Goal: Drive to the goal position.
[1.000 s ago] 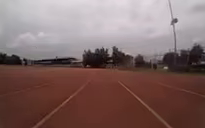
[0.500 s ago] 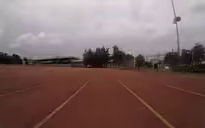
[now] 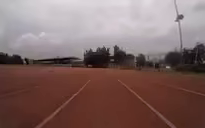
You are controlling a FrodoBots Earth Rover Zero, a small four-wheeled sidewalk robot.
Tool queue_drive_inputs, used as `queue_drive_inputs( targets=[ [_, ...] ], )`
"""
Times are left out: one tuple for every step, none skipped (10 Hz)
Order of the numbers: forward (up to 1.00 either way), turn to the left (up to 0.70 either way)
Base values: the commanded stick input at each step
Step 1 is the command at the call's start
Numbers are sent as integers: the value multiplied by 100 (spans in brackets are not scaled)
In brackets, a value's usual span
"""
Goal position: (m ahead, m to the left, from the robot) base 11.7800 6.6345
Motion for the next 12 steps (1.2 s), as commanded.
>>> queue_drive_inputs(
  targets=[
    [70, 0],
    [70, 0],
    [70, 0],
    [70, 0],
    [70, 0],
    [70, 0],
    [70, 0],
    [70, 0],
    [70, 0],
    [70, 0],
    [70, 0],
    [70, 0]
  ],
)
